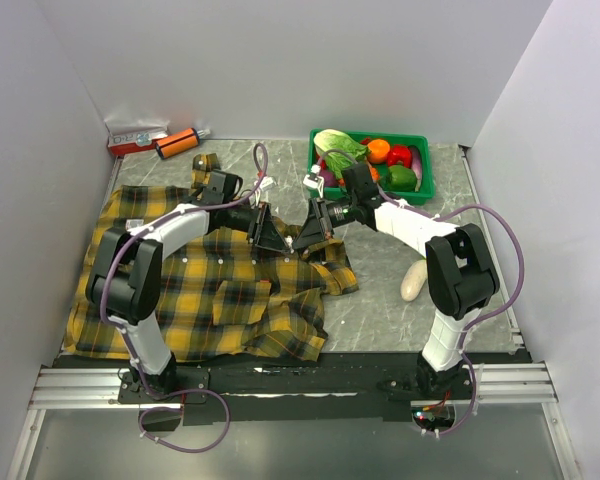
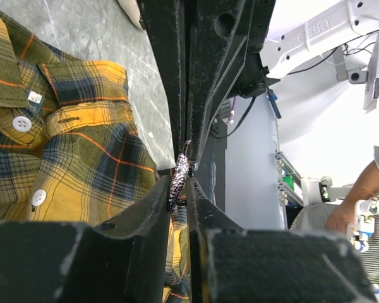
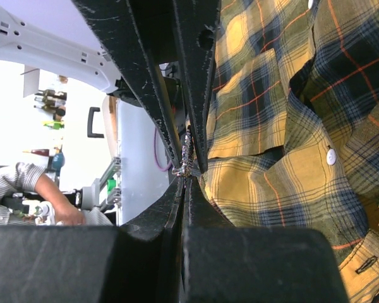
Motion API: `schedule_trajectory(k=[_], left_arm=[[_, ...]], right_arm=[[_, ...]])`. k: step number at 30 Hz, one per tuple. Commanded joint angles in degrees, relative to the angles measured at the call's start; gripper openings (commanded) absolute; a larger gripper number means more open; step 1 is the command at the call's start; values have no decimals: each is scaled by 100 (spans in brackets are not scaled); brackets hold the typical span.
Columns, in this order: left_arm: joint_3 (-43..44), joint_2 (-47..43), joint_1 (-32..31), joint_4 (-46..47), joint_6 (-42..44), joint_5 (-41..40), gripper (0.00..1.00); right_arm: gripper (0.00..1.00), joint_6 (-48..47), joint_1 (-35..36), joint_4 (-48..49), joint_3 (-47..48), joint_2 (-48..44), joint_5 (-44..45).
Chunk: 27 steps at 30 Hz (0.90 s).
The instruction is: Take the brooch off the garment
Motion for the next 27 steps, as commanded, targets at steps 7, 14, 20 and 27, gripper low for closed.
schedule_trajectory(k=[7,14,20,27], left_arm=[[375,224,-53,95,140,-177,22],[463,251,-141,-107,254,-203,28],[621,76,-106,-827,981,-124,39],[1437,-128,262,-3005,2959,-203,87]], right_arm=[[0,-44,216,-25,395,-287,-360],[0,449,234,388,483,-137,-299],[0,423,207,362,474,-102,-281],[0,326,190,248,615,-41,-281]])
